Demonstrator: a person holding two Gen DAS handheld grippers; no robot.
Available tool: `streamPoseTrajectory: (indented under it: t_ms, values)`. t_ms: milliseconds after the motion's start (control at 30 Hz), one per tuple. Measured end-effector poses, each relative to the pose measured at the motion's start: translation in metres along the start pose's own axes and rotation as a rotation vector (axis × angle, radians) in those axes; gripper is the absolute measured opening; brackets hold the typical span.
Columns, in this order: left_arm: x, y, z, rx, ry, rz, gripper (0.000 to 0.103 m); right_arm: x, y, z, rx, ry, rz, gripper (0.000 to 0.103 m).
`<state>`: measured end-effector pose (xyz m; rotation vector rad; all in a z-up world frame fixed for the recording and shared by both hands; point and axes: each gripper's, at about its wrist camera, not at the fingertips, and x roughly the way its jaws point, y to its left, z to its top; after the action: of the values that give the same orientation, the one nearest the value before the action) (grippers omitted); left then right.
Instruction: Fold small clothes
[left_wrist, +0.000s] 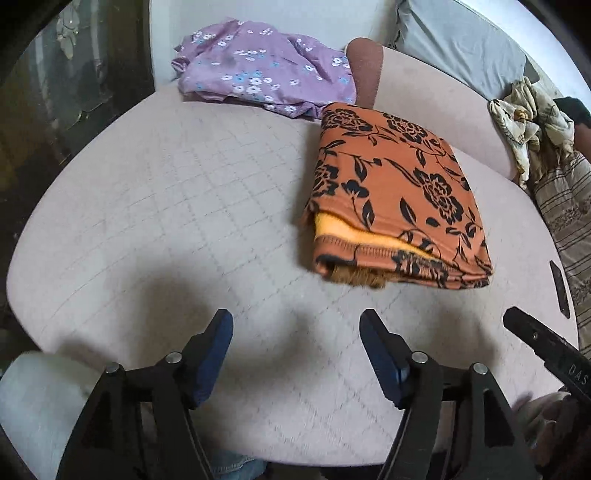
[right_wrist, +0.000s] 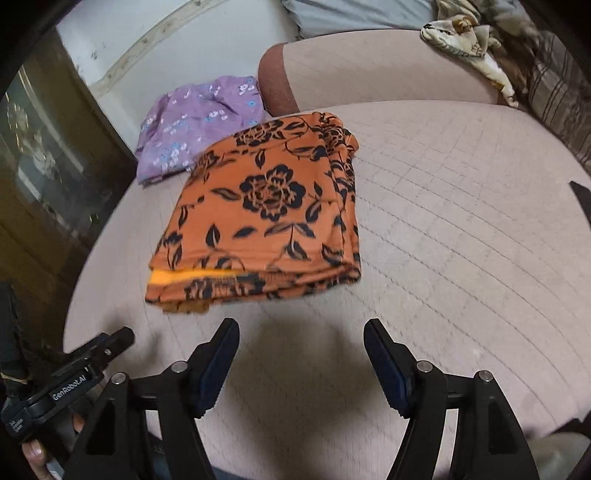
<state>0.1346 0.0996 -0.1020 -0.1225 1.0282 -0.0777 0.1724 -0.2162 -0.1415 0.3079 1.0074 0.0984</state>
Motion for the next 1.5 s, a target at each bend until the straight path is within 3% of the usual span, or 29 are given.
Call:
streamPoseTrajectory:
  t_ms: [333, 667, 933, 1133, 1233, 1500]
  values:
    - [-0.038, 0.003, -0.009, 0.001, -0.035, 0.000, 0.079, -0.039, 0.004, -0.022, 0.012, 0.016, -0.039, 0.073]
    - [-0.088, -0.003, -0.018, 0.092, -0.102, 0.006, 0.089, -0.092, 0.008, -0.039, 0.025, -0.013, -0.093, 0.073]
    - [-0.134, -0.004, -0.018, 0.105, -0.168, 0.028, 0.090, -0.136, 0.024, -0.034, -0.002, -0.063, -0.108, 0.076]
    - [-0.173, -0.007, -0.015, 0.123, -0.231, 0.000, 0.090, -0.170, 0.034, -0.032, -0.021, -0.107, -0.138, 0.077]
    - [-0.184, -0.011, -0.015, 0.131, -0.237, -0.005, 0.090, -0.183, 0.038, -0.034, -0.024, -0.129, -0.125, 0.077]
    - [-0.193, -0.025, -0.020, 0.180, -0.243, 0.000, 0.090, -0.213, 0.053, -0.032, -0.050, -0.209, -0.189, 0.077]
